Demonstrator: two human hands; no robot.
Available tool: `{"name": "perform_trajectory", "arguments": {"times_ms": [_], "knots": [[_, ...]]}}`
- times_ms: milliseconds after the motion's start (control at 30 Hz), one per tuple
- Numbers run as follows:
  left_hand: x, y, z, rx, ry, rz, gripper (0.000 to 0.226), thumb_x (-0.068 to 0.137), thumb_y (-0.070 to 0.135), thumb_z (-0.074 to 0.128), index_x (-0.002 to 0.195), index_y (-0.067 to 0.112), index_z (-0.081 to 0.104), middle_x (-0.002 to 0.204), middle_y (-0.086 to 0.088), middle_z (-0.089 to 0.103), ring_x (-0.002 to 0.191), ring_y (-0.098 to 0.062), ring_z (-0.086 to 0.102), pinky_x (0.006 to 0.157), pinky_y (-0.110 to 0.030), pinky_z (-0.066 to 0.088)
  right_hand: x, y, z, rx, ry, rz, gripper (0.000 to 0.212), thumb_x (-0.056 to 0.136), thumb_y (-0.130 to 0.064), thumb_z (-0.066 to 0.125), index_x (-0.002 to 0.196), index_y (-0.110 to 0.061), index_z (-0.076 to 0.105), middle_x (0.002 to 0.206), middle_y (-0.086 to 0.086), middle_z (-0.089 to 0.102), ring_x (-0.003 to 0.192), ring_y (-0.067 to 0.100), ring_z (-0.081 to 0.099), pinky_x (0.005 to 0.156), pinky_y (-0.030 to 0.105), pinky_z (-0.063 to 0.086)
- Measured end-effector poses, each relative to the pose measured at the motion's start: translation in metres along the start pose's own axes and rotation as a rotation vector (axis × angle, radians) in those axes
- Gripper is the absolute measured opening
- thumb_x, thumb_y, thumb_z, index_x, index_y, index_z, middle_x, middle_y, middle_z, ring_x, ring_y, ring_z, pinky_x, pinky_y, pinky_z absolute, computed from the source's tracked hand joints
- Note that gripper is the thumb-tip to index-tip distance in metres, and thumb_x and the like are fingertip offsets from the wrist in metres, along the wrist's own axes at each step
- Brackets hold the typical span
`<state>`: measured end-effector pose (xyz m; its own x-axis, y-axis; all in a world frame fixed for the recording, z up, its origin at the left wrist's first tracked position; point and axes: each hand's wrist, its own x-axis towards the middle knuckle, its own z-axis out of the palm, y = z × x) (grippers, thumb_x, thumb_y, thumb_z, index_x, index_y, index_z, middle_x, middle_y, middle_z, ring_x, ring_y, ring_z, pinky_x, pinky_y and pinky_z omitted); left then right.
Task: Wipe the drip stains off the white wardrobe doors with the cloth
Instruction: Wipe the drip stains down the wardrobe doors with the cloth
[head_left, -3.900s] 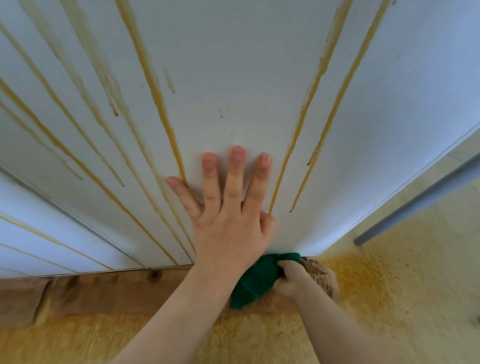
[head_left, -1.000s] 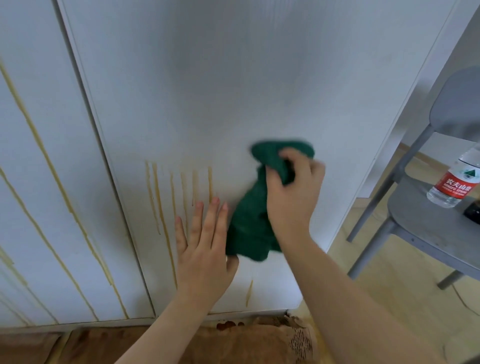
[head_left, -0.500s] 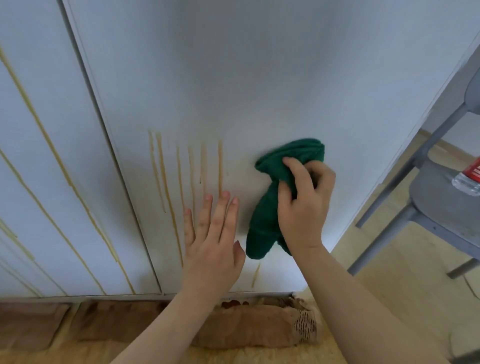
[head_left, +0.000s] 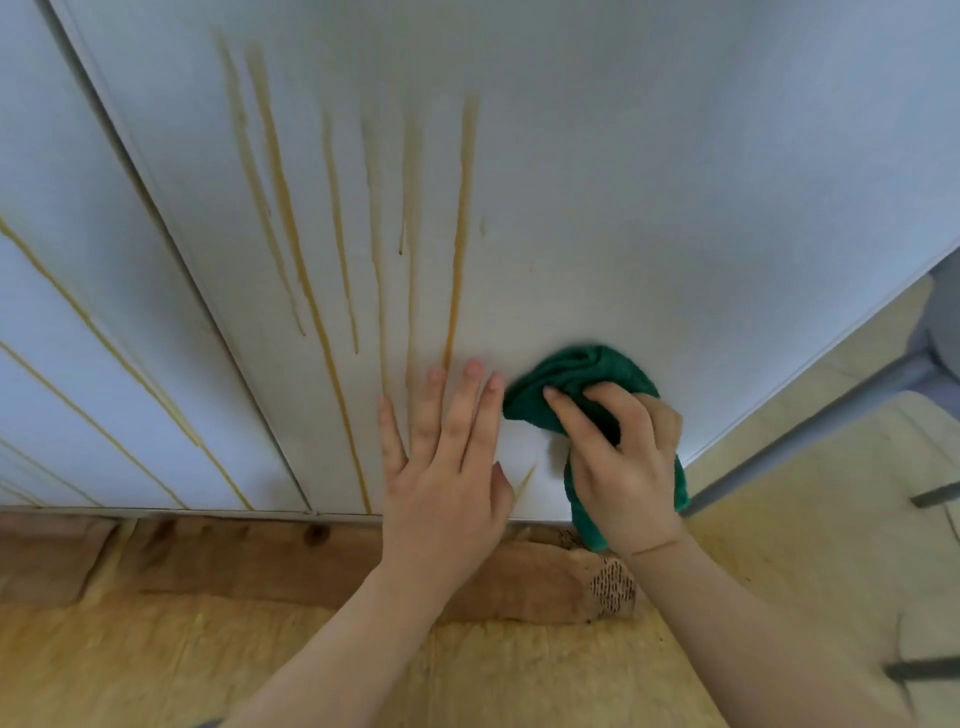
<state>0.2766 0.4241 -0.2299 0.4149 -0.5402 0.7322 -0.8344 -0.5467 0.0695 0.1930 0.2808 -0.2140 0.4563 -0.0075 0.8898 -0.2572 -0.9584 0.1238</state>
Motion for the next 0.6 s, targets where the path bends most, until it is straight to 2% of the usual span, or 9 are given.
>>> {"name": "perform_trajectory", "arguments": {"times_ms": [100, 200, 300, 367, 433, 467, 533, 567, 600], "knots": [[0.001, -0.005, 0.003, 0.066, -0.064, -0.004, 0.092, 0.077, 0.026, 0.056, 0.15, 0.01, 0.003, 0.157, -0.003, -0.01, 0.145, -0.026, -0.003, 0.113, -0.059, 0.006, -0.021, 0.0, 0.013, -0.035, -0.025, -0.071, 0.038, 0.082, -0.005, 0.059, 0.113, -0.027, 0.055, 0.105, 0.002, 0.042, 0.084, 0.022, 0.041, 0.073, 0.037, 0.037], [0.0, -0.011, 0.007, 0.092, -0.085, 0.031, 0.088, 0.082, 0.028, 0.053, 0.151, 0.011, 0.001, 0.157, -0.003, -0.014, 0.145, -0.027, -0.006, 0.112, -0.061, 0.004, -0.061, 0.002, 0.021, 0.001, -0.226, -0.213, 0.033, 0.083, -0.008, 0.053, 0.111, -0.025, 0.054, 0.106, -0.001, 0.043, 0.083, 0.021, 0.04, 0.074, 0.035, 0.034], [-0.001, -0.012, 0.01, 0.104, -0.093, 0.035, 0.089, 0.081, 0.026, 0.053, 0.151, 0.012, -0.001, 0.156, -0.004, -0.017, 0.144, -0.027, -0.008, 0.112, -0.062, 0.003, -0.096, 0.005, 0.031, 0.021, -0.396, -0.246, 0.033, 0.082, -0.008, 0.047, 0.11, -0.023, 0.054, 0.107, -0.001, 0.043, 0.082, 0.02, 0.04, 0.074, 0.033, 0.032], [-0.002, -0.01, 0.014, 0.096, -0.09, 0.023, 0.091, 0.08, 0.025, 0.054, 0.15, 0.012, -0.002, 0.156, -0.004, -0.018, 0.144, -0.028, -0.009, 0.111, -0.063, 0.004, -0.123, 0.006, 0.039, 0.032, -0.51, -0.269, 0.035, 0.079, -0.01, 0.046, 0.108, -0.022, 0.063, 0.106, -0.001, 0.043, 0.081, 0.02, 0.039, 0.073, 0.032, 0.032], [-0.002, -0.01, 0.017, 0.088, -0.08, 0.022, 0.092, 0.079, 0.024, 0.054, 0.15, 0.011, -0.002, 0.155, -0.004, -0.019, 0.144, -0.028, -0.011, 0.111, -0.064, 0.006, -0.137, 0.0, 0.043, 0.057, -0.718, -0.29, 0.033, 0.071, -0.013, 0.061, 0.1, -0.022, 0.072, 0.105, -0.001, 0.046, 0.081, 0.022, 0.039, 0.073, 0.032, 0.033], [-0.002, -0.01, 0.019, 0.086, -0.072, 0.024, 0.091, 0.079, 0.023, 0.054, 0.15, 0.011, -0.002, 0.155, -0.004, -0.019, 0.144, -0.028, -0.012, 0.111, -0.064, 0.006, -0.136, -0.003, 0.043, 0.051, -0.898, -0.303, 0.036, 0.067, -0.015, 0.07, 0.102, -0.021, 0.073, 0.108, 0.0, 0.049, 0.086, 0.023, 0.041, 0.076, 0.033, 0.037], [-0.001, -0.012, 0.021, 0.079, -0.059, 0.024, 0.09, 0.08, 0.023, 0.053, 0.15, 0.011, -0.003, 0.155, -0.004, -0.02, 0.143, -0.028, -0.014, 0.111, -0.063, 0.006, -0.141, -0.005, 0.042, -0.002, -1.281, -0.284, 0.046, 0.078, -0.015, 0.068, 0.123, -0.018, 0.061, 0.125, 0.002, 0.048, 0.107, 0.026, 0.041, 0.09, 0.035, 0.039], [-0.001, -0.011, 0.022, 0.074, -0.056, 0.023, 0.09, 0.081, 0.023, 0.053, 0.15, 0.011, -0.004, 0.155, -0.004, -0.021, 0.143, -0.028, -0.015, 0.112, -0.063, 0.006, -0.141, -0.005, 0.039, -0.007, -1.337, -0.225, 0.047, 0.082, -0.013, 0.064, 0.128, -0.017, 0.056, 0.13, 0.003, 0.046, 0.112, 0.027, 0.04, 0.094, 0.036, 0.039], [-0.001, -0.011, 0.022, 0.068, -0.056, 0.023, 0.091, 0.081, 0.024, 0.053, 0.15, 0.012, -0.005, 0.155, -0.004, -0.022, 0.143, -0.028, -0.015, 0.112, -0.062, 0.006, -0.138, -0.008, 0.038, 0.018, -1.277, -0.182, 0.048, 0.077, -0.012, 0.069, 0.124, -0.017, 0.06, 0.125, 0.004, 0.049, 0.108, 0.028, 0.042, 0.091, 0.037, 0.044]]}}
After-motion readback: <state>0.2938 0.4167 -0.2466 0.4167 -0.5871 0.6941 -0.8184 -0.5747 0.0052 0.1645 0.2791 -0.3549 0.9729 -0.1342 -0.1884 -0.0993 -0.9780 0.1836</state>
